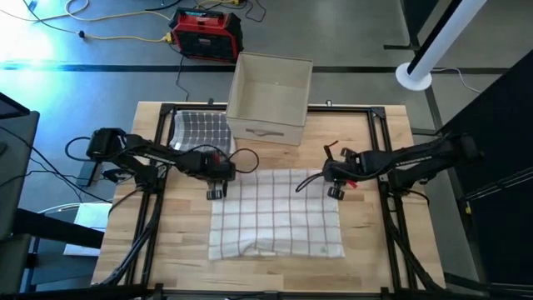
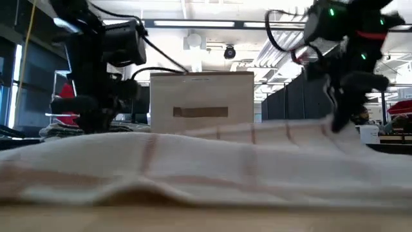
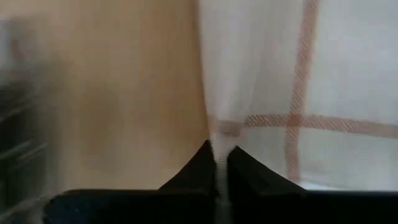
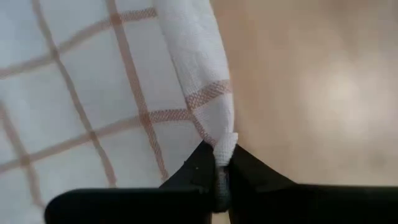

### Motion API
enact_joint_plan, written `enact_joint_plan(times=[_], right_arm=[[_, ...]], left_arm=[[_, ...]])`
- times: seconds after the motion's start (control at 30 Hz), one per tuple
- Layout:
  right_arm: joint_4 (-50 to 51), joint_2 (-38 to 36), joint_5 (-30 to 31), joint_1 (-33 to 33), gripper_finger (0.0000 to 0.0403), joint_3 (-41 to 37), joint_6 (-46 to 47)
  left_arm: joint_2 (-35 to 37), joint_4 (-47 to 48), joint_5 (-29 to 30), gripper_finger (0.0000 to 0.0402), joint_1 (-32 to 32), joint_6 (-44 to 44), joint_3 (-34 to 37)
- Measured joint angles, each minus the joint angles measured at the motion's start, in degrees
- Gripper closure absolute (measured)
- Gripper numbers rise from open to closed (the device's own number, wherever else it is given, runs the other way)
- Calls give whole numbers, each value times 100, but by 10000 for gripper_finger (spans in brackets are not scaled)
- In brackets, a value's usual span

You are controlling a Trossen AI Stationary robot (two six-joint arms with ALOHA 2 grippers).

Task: Fold towel
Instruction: Fold the white squared towel

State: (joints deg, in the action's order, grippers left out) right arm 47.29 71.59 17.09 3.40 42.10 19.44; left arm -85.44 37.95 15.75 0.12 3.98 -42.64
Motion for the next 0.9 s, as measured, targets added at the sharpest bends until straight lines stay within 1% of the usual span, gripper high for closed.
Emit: enact_joint_plan(times=[0.07,0.13,0.27,0.3,0.37,0.47,0.6,0.7,0.9], right_arm=[[444,-2,328,91,399,372,-29],[760,-2,549,232,399,731,-37],[1281,-2,797,679,399,1246,-2],[1372,-2,795,821,399,1340,-2],[1393,-10,774,1151,399,1442,-1],[1456,-2,481,1657,399,1419,143],[1266,0,56,2292,399,1156,662],[790,1,27,2766,399,817,987],[-652,20,-49,3375,399,96,1322]], left_arm=[[92,468,443,397,-2,26,-263],[179,901,673,396,-5,27,-474],[450,1340,706,395,-154,242,-805],[528,1407,669,395,-232,348,-857],[678,1494,414,395,-430,554,-884],[821,1473,-89,395,-806,844,-891],[827,1369,-356,395,-1468,1100,-891],[800,983,-502,395,-1980,1183,-889],[803,-373,-542,395,-2736,1235,-890]])
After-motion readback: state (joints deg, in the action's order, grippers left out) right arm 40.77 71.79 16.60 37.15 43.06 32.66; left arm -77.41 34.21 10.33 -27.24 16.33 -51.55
